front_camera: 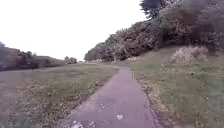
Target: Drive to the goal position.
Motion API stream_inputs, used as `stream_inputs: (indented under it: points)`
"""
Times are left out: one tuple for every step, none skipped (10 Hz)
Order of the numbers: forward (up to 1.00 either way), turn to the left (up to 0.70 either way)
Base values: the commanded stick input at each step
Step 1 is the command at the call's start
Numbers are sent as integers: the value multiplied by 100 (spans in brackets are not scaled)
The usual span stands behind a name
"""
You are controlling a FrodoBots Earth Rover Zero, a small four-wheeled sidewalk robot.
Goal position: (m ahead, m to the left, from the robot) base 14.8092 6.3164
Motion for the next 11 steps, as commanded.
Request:
stream_inputs:
  points:
    - [100, -19]
    - [100, -22]
    - [100, -15]
    - [100, -14]
    - [100, -13]
    - [100, -13]
    - [100, -8]
    - [100, 0]
    - [100, 0]
    - [100, 0]
    - [100, 0]
